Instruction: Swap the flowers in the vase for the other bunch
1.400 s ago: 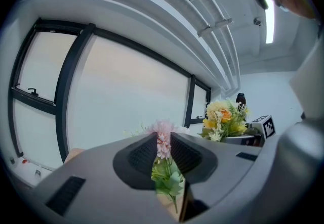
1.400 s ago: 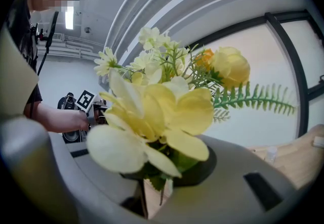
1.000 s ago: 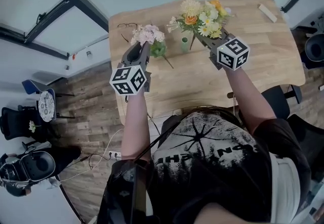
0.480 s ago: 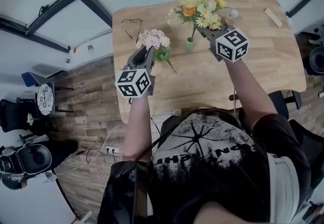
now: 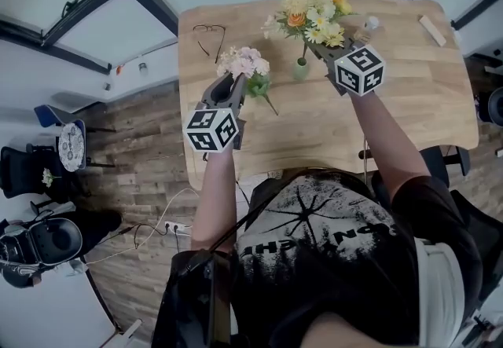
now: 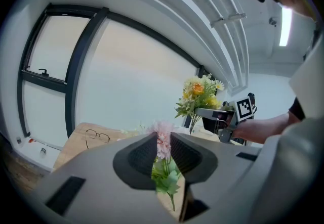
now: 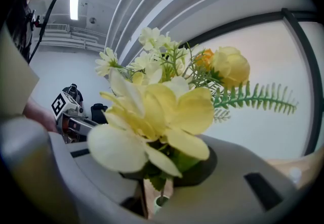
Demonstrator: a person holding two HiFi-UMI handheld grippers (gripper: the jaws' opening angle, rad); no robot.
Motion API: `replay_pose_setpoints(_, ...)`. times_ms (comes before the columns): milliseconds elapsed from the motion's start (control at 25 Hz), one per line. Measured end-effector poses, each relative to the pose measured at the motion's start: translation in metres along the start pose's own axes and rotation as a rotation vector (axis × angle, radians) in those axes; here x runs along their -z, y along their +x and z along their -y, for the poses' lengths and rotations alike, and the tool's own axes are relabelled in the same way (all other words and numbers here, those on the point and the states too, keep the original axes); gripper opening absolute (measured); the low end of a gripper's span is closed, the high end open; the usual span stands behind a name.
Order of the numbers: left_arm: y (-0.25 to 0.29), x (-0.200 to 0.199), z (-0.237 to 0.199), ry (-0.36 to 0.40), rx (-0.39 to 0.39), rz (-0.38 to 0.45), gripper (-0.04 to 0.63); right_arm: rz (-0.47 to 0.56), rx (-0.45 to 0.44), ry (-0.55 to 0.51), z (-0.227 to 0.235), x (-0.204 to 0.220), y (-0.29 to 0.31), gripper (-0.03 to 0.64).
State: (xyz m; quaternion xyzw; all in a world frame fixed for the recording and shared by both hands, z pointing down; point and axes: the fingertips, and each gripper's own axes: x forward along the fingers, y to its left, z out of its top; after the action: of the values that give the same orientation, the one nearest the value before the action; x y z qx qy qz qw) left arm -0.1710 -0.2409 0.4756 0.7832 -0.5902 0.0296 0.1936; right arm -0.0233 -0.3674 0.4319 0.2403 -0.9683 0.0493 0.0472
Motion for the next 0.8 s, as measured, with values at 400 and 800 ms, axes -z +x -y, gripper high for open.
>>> replay_pose_setpoints(400,0.002,0.011,-0.002,-0.03,0.007,-0.008,0.092,-0.072,-0.011,0.041,0.006,0.046,0.014,0.084)
replay_pose_setpoints(800,0.002,0.011,-0.001,-0.037,0.021,-0.003,0.092,-0.123,-0.029,0.072,0.0,0.085,0.026,0.084)
